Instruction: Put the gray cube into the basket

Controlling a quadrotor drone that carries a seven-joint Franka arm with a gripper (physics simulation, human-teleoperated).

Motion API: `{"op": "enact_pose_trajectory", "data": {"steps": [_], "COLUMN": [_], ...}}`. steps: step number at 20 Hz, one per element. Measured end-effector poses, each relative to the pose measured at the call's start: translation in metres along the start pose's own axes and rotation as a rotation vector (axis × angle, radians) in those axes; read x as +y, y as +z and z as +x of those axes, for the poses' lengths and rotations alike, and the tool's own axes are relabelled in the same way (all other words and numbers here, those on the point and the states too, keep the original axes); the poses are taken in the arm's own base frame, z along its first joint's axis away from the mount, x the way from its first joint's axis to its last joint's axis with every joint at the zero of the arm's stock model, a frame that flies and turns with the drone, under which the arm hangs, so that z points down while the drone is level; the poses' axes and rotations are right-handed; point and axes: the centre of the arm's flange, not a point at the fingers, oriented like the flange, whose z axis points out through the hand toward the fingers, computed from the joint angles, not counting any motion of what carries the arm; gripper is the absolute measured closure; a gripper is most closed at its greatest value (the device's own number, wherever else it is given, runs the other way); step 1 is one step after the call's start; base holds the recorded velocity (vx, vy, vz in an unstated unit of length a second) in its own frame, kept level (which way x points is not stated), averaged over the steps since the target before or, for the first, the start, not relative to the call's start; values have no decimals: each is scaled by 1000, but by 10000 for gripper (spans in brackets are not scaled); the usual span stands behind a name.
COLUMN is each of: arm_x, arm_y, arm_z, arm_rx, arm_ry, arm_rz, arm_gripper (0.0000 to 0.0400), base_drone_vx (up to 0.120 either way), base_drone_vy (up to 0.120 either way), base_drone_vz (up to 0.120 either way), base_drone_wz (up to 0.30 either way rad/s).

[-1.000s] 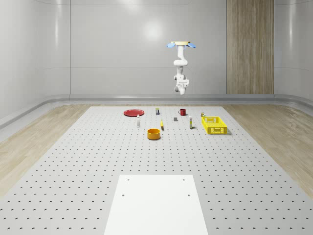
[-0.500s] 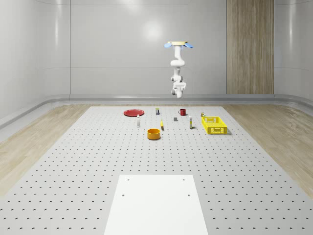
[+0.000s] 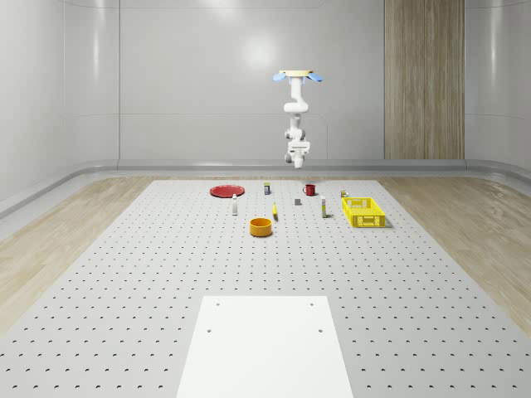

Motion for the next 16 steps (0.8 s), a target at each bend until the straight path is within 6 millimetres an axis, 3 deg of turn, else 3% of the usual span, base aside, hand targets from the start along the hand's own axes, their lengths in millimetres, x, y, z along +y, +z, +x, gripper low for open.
{"op": "enact_pose_trajectory", "data": {"steps": [6,16], "arm_x": [0,0], "arm_y": [0,0], "arm_z": [0,-1], "arm_rx": [4,13], "arm_ry": [0,0], "arm_rz": [3,5], "arm_gripper": [0,0], "base_drone_vx": [120,120], "base_drone_vy": [-113,0], "base_drone_vz": [0,-12], "base_drone_wz": [0,0]}}
